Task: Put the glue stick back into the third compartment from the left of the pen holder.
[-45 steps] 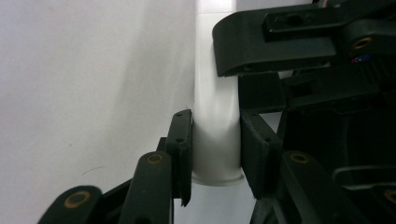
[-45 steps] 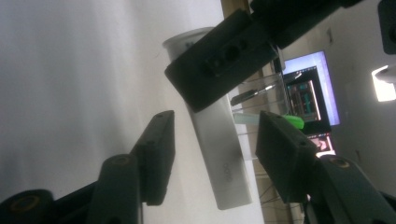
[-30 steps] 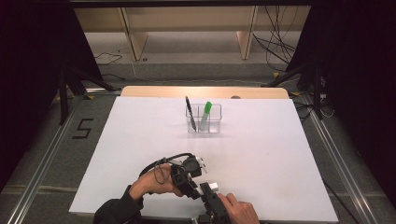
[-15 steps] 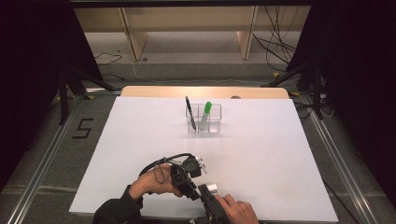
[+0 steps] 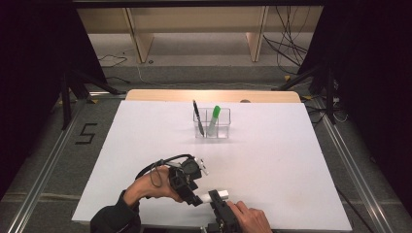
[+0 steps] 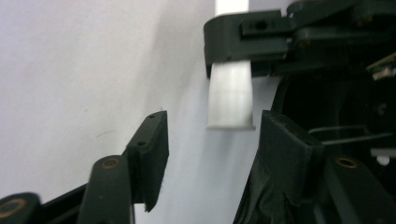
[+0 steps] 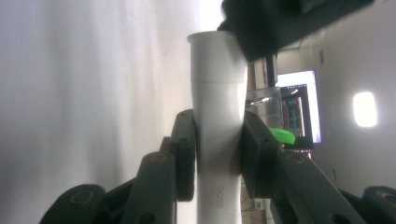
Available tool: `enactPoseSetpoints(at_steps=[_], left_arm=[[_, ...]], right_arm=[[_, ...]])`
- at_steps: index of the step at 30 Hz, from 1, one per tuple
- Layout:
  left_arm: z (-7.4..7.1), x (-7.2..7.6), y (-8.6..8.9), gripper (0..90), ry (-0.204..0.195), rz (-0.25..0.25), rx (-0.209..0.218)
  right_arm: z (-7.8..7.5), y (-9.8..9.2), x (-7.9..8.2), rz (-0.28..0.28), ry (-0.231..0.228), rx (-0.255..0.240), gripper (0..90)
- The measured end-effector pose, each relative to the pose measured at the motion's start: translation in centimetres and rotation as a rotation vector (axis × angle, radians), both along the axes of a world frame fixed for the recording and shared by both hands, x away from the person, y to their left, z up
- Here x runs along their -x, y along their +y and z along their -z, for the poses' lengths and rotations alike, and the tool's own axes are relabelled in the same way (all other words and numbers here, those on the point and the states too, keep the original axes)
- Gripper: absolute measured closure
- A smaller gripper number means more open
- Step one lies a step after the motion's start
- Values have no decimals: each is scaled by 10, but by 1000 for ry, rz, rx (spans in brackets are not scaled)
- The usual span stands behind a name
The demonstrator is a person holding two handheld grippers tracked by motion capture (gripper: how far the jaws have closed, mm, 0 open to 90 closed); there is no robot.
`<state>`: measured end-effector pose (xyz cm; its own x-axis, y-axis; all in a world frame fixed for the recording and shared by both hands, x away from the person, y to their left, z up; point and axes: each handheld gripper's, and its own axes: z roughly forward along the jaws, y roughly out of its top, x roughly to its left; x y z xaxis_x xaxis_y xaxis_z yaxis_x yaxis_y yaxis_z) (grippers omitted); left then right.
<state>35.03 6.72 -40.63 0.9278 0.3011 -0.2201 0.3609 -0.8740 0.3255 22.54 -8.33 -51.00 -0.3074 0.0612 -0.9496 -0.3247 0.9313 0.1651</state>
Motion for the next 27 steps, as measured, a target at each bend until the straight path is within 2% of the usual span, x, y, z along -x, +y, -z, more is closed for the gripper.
enactPoseSetpoints(at_steps=[2,6,9,10,12,15,18,23,27], left_arm=[[-1,-1,5,388,-9,-9,2],[-5,-4,15,345,-24,-24,22],[-8,-9,26,309,-43,-27,46],[-8,-11,30,299,-46,-43,53],[-9,-16,38,277,-66,-75,56],[-10,-17,43,248,-81,-92,60],[-11,-19,46,225,-103,-105,87],[-7,-22,47,203,-153,-152,116],[-2,-24,54,196,-175,-225,196]], right_arm=[[-1,-1,0,2,0,7,702],[-2,-4,-3,8,5,-24,702],[-3,-7,-4,29,30,-39,702],[-3,-8,-5,21,30,-41,702],[-3,-9,-6,34,58,-69,702],[-6,-13,-10,43,94,-103,702],[-8,-17,-13,53,106,-126,702],[-14,-26,-22,85,165,-218,701],[-22,-36,-30,105,219,-290,701]])
